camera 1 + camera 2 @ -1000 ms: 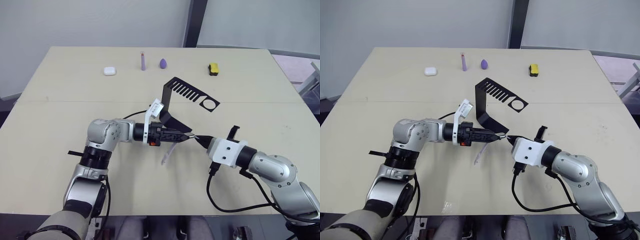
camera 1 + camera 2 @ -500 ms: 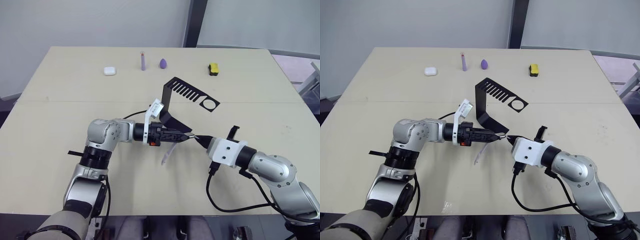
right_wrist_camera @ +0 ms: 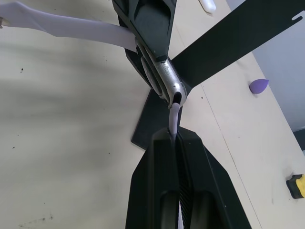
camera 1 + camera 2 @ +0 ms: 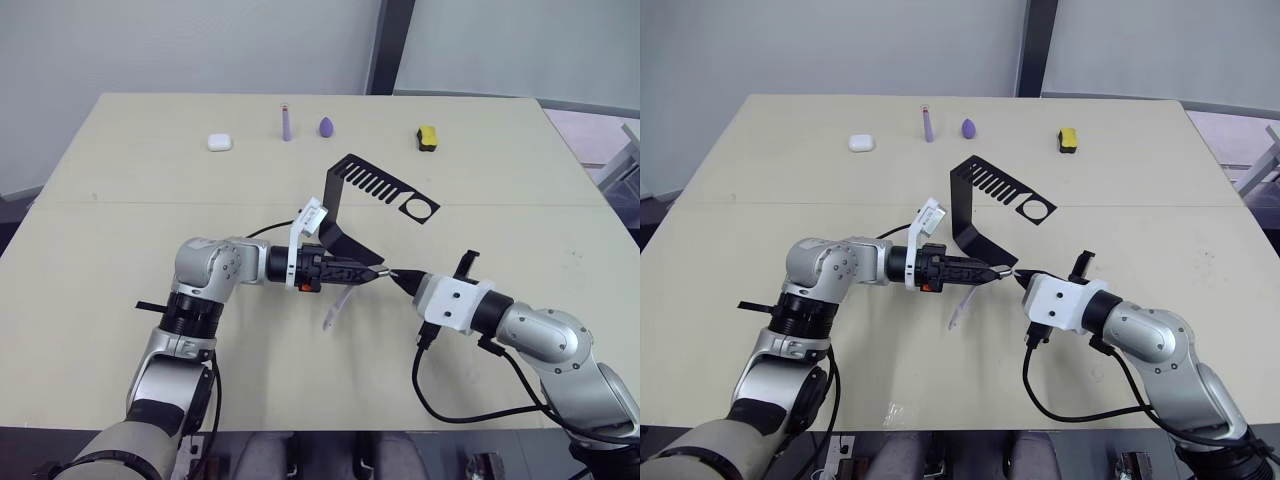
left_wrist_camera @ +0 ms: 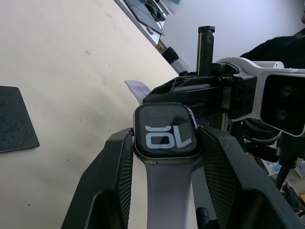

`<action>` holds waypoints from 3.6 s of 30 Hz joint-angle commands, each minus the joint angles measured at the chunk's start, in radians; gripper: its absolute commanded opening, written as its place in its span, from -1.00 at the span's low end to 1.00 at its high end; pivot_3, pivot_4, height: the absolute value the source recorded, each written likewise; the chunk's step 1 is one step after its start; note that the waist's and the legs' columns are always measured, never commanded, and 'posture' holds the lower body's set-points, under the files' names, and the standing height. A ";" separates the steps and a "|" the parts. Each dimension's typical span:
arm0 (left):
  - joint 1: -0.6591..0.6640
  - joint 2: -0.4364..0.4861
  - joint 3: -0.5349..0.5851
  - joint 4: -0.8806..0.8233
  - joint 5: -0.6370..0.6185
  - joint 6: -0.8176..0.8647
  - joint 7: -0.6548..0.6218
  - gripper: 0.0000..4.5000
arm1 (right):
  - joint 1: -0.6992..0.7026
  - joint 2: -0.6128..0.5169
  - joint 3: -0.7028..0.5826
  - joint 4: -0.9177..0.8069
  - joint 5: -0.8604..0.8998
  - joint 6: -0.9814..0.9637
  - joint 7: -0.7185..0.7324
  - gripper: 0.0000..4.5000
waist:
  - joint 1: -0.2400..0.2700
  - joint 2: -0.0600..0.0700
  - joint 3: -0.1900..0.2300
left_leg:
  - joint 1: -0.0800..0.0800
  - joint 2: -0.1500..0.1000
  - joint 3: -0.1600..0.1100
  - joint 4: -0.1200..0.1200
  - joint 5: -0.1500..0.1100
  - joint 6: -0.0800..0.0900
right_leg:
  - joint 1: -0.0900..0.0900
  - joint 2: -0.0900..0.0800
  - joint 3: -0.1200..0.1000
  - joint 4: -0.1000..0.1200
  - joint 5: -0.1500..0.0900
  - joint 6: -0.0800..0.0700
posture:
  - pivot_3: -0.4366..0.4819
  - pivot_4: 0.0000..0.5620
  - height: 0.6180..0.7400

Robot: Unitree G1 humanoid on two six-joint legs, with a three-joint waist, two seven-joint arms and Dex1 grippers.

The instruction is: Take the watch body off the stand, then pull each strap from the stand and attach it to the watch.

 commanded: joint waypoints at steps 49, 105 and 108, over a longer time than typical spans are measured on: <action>-0.016 -0.015 -0.024 0.001 -0.013 -0.046 -0.011 -0.28 | 0.003 -0.011 -0.063 -0.126 0.045 0.032 0.018 -1.00 | 0.000 0.000 0.000 | 0.000 0.000 0.000 0.000 0.000 0.000 | 0.000 0.000 0.000 0.000 0.000 0.000 | -0.05 -0.47 1.00; 0.160 0.259 -0.159 -0.233 0.209 -0.756 -0.188 -0.28 | 0.217 -0.215 -0.474 -0.273 0.820 0.403 0.109 0.98 | 0.002 0.000 0.000 | 0.000 0.000 -0.001 0.000 -0.002 0.003 | 0.001 -0.002 -0.001 -0.001 0.000 -0.001 | -0.05 -0.47 1.00; 0.088 0.240 -0.139 -0.252 0.108 -0.411 -0.119 -0.28 | 0.210 -0.237 -0.408 -0.287 0.701 0.368 0.082 0.98 | 0.003 0.000 0.000 | 0.000 0.000 -0.001 0.000 -0.002 0.003 | 0.000 -0.001 0.000 -0.001 0.000 0.000 | -0.05 -0.47 1.00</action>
